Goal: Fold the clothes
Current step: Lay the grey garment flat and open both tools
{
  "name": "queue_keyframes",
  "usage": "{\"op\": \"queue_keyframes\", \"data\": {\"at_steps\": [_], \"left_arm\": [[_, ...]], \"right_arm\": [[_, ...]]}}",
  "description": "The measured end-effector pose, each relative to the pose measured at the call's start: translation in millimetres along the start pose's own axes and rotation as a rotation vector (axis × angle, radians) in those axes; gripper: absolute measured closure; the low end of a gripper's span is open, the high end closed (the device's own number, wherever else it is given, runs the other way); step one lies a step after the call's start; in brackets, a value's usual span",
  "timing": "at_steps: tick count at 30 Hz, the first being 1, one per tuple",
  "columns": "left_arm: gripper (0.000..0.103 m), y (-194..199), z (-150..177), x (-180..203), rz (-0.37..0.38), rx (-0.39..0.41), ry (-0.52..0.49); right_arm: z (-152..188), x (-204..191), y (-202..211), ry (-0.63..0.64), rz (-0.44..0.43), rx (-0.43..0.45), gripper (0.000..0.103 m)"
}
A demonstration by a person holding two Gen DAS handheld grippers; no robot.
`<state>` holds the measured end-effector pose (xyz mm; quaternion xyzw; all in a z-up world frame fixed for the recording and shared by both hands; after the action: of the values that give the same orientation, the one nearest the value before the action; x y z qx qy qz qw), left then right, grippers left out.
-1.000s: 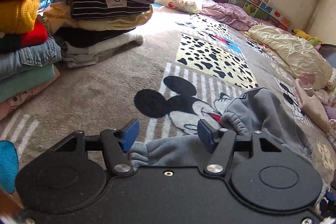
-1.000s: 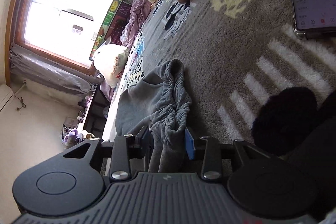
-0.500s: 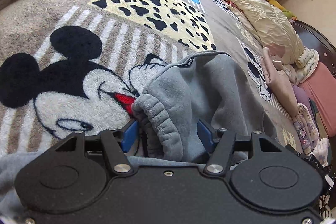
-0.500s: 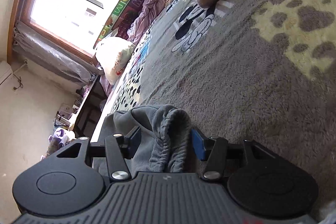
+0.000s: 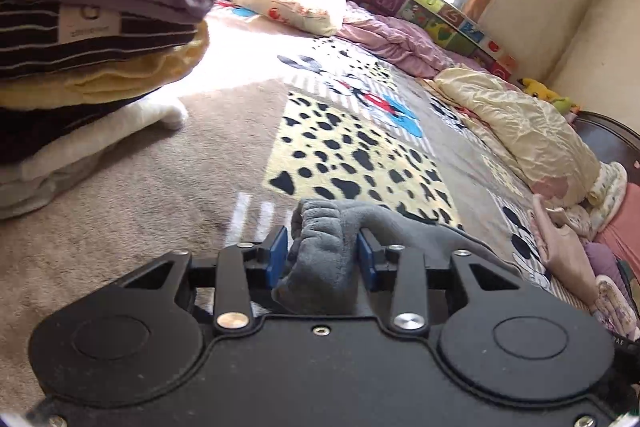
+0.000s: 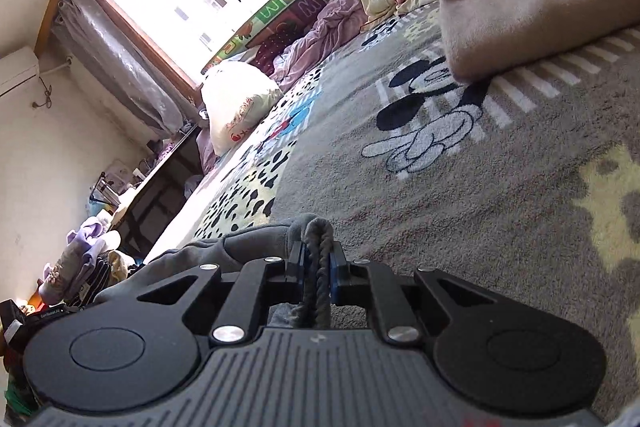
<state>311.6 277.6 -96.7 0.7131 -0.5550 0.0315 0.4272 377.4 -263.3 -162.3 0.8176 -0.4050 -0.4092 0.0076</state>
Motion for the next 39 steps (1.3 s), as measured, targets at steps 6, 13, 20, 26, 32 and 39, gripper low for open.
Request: {"op": "queue_keyframes", "data": {"at_steps": [6,13,20,26,32,39], "left_arm": [[0.038,-12.8,5.8,-33.9,-0.083,-0.057,0.151],[0.066,-50.0,24.0,-13.6,-0.039,-0.132,0.104],[0.077,-23.0,-8.4,27.9,0.103,0.153,-0.050],[0.044,-70.5,13.2,12.7,-0.152,-0.039,-0.028],[0.035,-45.7,24.3,33.1,-0.105,-0.014,-0.084],[0.035,-16.5,37.4,57.0,-0.049,0.015,-0.150]], "right_arm": [[-14.6,6.6,-11.9,-0.006,0.021,0.007,0.034],[-17.3,9.0,-28.6,0.040,-0.002,-0.053,0.080],[-40.7,-21.2,-17.2,0.175,-0.018,0.077,0.085],[-32.5,7.3,-35.0,0.117,0.109,-0.011,0.067],[-36.9,18.3,-19.7,0.063,0.084,0.042,0.048],[-19.4,-3.1,9.4,0.125,0.066,0.077,0.048]]}}
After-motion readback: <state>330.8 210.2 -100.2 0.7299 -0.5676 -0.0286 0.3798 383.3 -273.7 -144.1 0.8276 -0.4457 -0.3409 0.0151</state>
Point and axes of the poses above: each gripper's, at about its wrist camera, not at the fingertips, and y roughly against the way its jaws point, x to its right, z to its underside, the point moved 4 cm from there along -y, roughly the way its jaws point, and after that the axes turned 10 degrees about y, right-handed, at the moved point
